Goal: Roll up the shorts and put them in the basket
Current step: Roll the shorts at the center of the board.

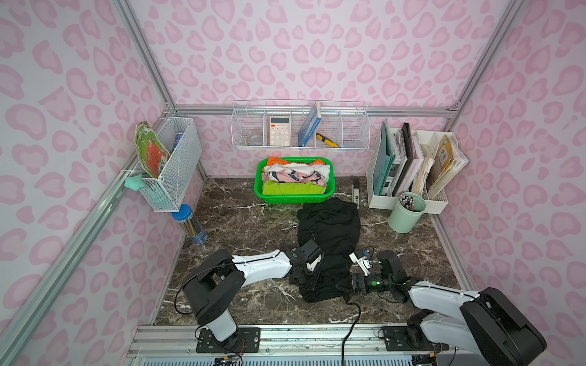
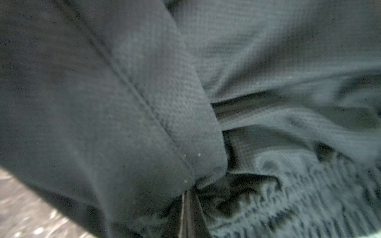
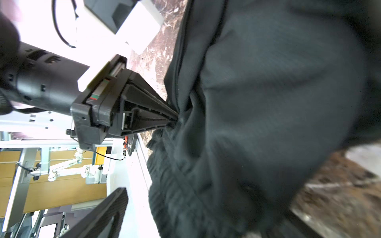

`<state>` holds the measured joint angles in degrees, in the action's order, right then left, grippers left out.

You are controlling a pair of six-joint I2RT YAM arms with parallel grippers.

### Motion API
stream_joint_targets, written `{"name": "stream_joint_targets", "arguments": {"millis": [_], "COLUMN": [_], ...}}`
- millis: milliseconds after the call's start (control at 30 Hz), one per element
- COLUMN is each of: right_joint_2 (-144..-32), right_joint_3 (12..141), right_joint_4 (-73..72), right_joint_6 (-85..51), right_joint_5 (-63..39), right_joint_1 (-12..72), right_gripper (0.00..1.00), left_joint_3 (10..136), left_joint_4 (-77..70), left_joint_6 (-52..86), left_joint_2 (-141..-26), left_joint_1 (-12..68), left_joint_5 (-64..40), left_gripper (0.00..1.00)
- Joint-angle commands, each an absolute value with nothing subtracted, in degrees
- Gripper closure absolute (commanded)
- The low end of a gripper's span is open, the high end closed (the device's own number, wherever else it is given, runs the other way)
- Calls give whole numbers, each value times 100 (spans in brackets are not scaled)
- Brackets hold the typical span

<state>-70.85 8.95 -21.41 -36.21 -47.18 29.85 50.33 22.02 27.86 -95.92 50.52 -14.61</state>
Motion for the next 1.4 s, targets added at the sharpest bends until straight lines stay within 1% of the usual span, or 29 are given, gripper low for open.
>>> {"name": "stream_joint_targets", "arguments": {"millis": [0, 300, 367, 633, 800, 900, 1033, 1100, 1200, 1267, 1300, 1333, 1367], "right_joint_2": [-7383, -8216, -8371, -8848, -9118, -9270, -9347, -9320, -9192, -9071, -8999, -8910, -8837], "right_joint_3": [677, 730, 729, 934, 1238, 1320, 1301, 1292, 1317, 1387, 1435, 1491, 1579], "right_joint_4": [-991, -1731, -1897, -2248, -2262, -2279, -2337, -2351, -2360, -2327, -2304, -2272, -2207], "right_joint_6": [-4057, -4258, -4303, -4397, -4351, -4337, -4346, -4353, -4367, -4369, -4368, -4368, -4368], "right_joint_5": [-4102, -4214, -4231, -4209, -4236, -4279, -4307, -4298, -4259, -4246, -4245, -4241, -4257], "right_joint_1": [3014, 3240, 3269, 3322, 3322, 3329, 3325, 3322, 3327, 3322, 3322, 3327, 3327], "right_gripper": [1, 1, 2, 18, 19, 25, 36, 44, 60, 86, 97, 100, 100], "left_joint_3": [4820, 4658, 4662, 4684, 4733, 4782, 4841, 4866, 4885, 4940, 4967, 4989, 5002], "left_joint_4": [2322, 2199, 2201, 2120, 2009, 2025, 2049, 2045, 2046, 2097, 2137, 2153, 2152], "left_joint_6": [2922, 2988, 2997, 2947, 2883, 2840, 2795, 2795, 2732, 2619, 2558, 2481, 2404], "left_joint_2": [-9699, -9636, -9633, -9584, -9501, -9522, -9621, -9630, -9583, -9482, -9391, -9237, -9046], "left_joint_1": [5061, 5062, 5062, 5059, 5062, 5060, 5058, 5057, 5062, 5062, 5061, 5057, 5062], "left_joint_5": [-1350, -1329, -1336, -1351, -1343, -1312, -1306, -1292, -1295, -1252, -1195, -1086, -964], "left_gripper": [100, 100, 100, 100, 100, 100, 100, 100, 100, 100, 100, 100, 100]}}
